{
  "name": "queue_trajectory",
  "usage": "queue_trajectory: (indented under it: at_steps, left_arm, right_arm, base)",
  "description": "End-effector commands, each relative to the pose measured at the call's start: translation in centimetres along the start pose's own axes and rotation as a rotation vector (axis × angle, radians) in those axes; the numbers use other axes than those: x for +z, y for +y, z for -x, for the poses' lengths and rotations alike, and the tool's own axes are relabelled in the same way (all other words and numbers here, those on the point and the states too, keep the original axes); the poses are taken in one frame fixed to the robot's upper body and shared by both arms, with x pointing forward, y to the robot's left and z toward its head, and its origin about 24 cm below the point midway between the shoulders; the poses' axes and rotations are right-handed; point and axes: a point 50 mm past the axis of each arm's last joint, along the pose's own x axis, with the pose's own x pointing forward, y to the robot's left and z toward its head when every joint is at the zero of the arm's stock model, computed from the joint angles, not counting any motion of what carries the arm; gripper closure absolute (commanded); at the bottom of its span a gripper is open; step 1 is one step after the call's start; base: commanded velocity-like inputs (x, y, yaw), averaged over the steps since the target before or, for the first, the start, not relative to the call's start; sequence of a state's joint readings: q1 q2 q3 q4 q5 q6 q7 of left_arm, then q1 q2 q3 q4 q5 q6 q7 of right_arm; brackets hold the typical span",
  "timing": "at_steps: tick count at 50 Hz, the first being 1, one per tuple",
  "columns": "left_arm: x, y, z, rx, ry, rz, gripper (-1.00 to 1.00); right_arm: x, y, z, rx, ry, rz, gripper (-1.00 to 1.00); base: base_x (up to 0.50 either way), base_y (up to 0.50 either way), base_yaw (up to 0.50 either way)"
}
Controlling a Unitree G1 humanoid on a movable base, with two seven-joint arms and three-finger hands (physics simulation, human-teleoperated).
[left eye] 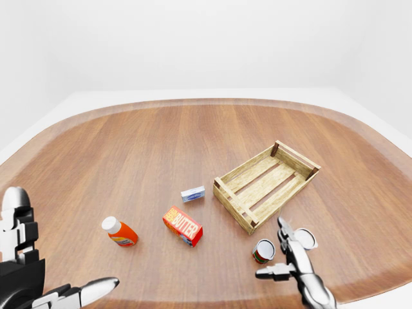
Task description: Pick up the tomato sauce, and put it in the wooden tray.
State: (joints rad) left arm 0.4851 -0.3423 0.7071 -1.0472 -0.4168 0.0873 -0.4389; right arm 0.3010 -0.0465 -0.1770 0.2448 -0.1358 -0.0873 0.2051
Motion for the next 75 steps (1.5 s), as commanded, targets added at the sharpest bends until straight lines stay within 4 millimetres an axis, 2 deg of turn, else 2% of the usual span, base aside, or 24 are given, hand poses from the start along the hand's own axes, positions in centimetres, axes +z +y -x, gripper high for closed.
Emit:
queue_trajectory:
  at_steps: [1,41,75]
  left_arm:
    - [0.00,0.00,0.00,0.000,0.000,0.000,-1.00]
    - [-0.01,-0.06,-0.08,-0.003,-0.005,-0.006,-1.00]
    - [-0.04,-0.09,-0.09,-0.001,0.000,-0.001,-1.00]
  right_arm:
    - [-0.28,0.01,-0.23,-0.004,0.016,0.007,-1.00]
    - [-1.23,0.51,-0.16,0.013,0.060,0.032,-1.00]
    - [-0.77,0.71,-0.60,0.014,0.045,0.044,-1.00]
  base:
    - [0.00,0.00,0.00]
    - [0.00,0.00,0.00]
    - [0.00,0.00,0.00]
